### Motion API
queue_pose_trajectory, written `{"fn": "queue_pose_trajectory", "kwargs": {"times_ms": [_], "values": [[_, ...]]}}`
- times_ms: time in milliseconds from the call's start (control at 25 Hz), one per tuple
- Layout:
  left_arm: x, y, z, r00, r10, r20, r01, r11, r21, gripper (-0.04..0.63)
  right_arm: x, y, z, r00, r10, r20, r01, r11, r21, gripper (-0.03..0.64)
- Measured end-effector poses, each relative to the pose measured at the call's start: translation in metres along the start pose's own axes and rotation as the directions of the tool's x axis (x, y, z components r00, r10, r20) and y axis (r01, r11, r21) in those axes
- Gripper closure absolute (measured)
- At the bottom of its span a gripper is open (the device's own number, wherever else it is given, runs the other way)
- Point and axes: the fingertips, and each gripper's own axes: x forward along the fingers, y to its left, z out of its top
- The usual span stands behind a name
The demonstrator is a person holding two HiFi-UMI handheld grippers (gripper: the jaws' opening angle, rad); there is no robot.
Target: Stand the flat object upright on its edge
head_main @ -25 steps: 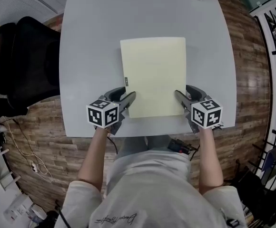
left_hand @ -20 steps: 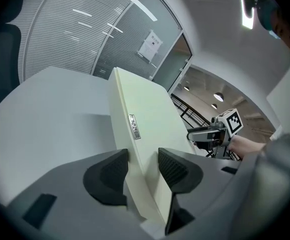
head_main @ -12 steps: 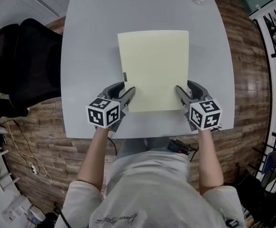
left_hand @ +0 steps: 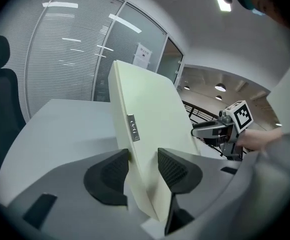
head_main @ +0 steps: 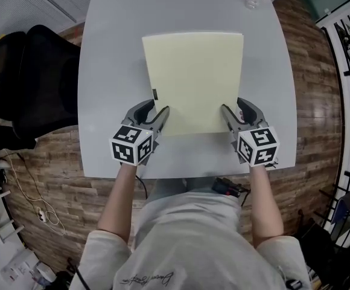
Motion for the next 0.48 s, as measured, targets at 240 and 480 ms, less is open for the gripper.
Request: {"fn": "queue_pose_trajectory", "kwargs": {"times_ms": [240,480], "values": [[0.001,0.005,0.012,0.999,0.034,0.025,-0.035,0.998,0.059,0.403,0.007,-0.002,0.009,1.0,-0.018,0.017,0.019,1.0,-0.013,0.4],[0.004,0.011,0.022,0.996,0.073,0.05,-0.079,0.991,0.111,0.407,0.015,-0.005,0.015,0.998,-0.045,0.032,0.046,0.999,-0.022,0.403]]}}
